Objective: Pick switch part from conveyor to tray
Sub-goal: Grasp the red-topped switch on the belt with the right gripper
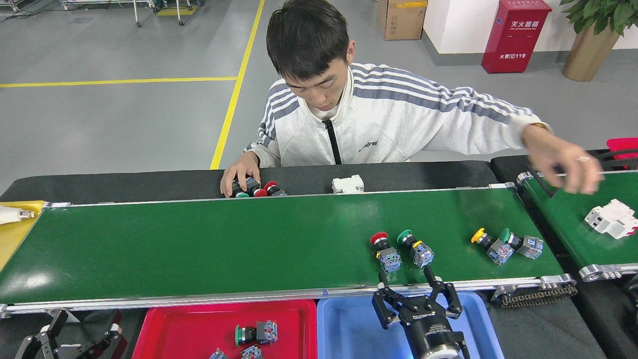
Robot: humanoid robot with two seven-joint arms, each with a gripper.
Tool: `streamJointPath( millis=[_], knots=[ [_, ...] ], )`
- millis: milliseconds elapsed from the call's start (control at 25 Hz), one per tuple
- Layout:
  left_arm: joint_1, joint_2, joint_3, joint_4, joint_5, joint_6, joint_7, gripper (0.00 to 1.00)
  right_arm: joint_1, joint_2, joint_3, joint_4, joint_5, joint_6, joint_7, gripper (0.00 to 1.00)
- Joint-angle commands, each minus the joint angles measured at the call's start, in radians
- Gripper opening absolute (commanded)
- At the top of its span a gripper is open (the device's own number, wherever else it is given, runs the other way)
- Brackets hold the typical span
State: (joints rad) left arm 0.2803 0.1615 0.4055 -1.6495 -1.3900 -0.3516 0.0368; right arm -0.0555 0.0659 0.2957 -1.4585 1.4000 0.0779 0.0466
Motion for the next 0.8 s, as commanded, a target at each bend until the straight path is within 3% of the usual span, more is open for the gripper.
streamJointPath(
  millis=[0, 240, 441, 481, 521, 561, 601, 721, 761],
  knots=[
    [-0.003, 0.012, 0.003, -0.003, -0.003, -0.003, 0.005, 1.00, -0.033, 0.009, 0.025, 0.027, 0.001, 0.003, 0.013, 0.99],
    [-0.009, 0.018, 0.003, 0.010, -0.001, -0.001, 0.005, 1.00, -0.093, 0.035, 0.033, 0.086, 0.001, 0.006, 0.015, 0.99],
    [-0.009, 0.018, 0.001, 0.011, -0.001, -0.004, 0.005, 1.00, -0.198, 0.080, 0.039, 0.204, 0.001, 0.006, 0.016, 0.98],
    [-0.007, 0.018, 0.001, 0.010, -0.003, -0.004, 0.005, 1.00, -0.218, 0.089, 0.042, 0.230, 0.001, 0.006, 0.016, 0.93],
    [-0.007, 0.018, 0.001, 0.010, -0.001, -0.004, 0.005, 1.00, -0.239, 0.091, 0.051, 0.253, 0.001, 0.005, 0.022, 0.76],
    [-0.006, 0.018, 0.001, 0.010, -0.001, -0.004, 0.005, 1.00, -0.259, 0.087, 0.066, 0.273, 0.001, 0.003, 0.038, 0.49],
    [-0.006, 0.018, 0.001, 0.010, -0.001, -0.004, 0.005, 1.00, -0.271, 0.083, 0.080, 0.285, 0.001, 0.003, 0.052, 0.33],
    [-0.003, 0.018, 0.001, 0.008, -0.003, -0.006, 0.005, 1.00, -0.285, 0.063, 0.103, 0.290, -0.001, -0.004, 0.068, 0.08],
    [-0.001, 0.018, 0.001, 0.008, -0.003, -0.006, 0.005, 1.00, -0.285, 0.063, 0.103, 0.290, -0.003, -0.009, 0.070, 0.05]
  ],
)
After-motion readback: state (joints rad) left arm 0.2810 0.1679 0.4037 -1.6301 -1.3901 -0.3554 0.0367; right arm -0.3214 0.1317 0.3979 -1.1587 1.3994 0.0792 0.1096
